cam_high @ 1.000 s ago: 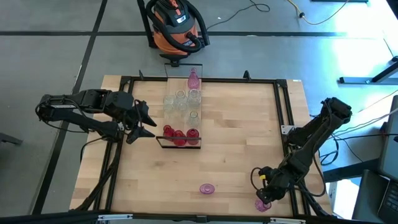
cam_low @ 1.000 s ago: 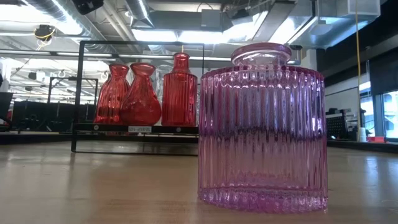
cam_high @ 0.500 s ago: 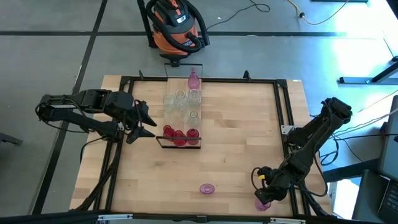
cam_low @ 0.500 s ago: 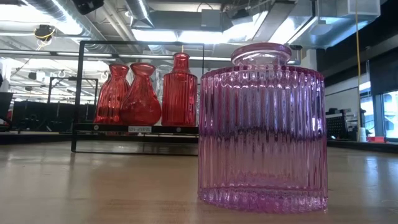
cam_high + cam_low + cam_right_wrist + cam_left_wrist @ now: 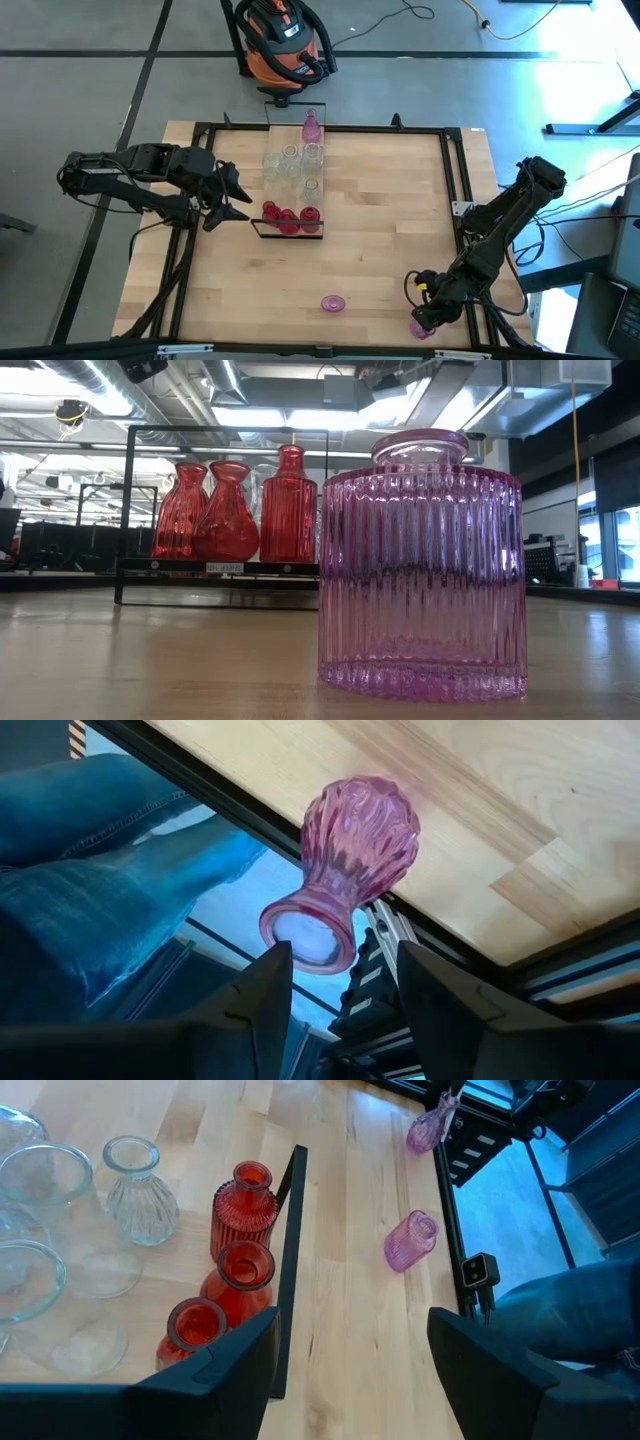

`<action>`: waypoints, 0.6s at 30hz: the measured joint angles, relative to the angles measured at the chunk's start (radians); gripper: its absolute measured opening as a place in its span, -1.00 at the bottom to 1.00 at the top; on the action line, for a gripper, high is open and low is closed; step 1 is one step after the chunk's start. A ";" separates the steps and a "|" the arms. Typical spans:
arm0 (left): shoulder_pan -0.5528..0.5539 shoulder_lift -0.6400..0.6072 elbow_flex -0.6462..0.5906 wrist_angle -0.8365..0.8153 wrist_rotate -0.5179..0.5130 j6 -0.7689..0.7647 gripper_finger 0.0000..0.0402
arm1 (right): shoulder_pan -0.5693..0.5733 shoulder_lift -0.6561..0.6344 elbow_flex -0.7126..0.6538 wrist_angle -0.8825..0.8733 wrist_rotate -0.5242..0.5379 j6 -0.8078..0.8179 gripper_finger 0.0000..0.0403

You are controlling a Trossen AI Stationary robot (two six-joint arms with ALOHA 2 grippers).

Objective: Sort vases onto shelf
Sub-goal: Put the purple vase on the shelf

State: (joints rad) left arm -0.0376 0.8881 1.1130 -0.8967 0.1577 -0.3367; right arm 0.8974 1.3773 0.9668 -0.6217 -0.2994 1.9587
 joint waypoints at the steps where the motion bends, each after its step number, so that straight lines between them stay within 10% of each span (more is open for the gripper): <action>1: 0.000 0.000 0.000 0.000 0.000 0.000 0.23 | 0.000 0.000 0.000 0.001 0.000 -0.003 -0.18; 18: 0.000 0.000 0.000 0.000 0.000 0.000 0.23 | 0.000 0.097 0.002 0.020 -0.026 -0.021 -0.18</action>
State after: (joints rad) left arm -0.0376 0.8880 1.1130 -0.8967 0.1574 -0.3367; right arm 0.8970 1.4741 0.9691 -0.6015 -0.3256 1.9382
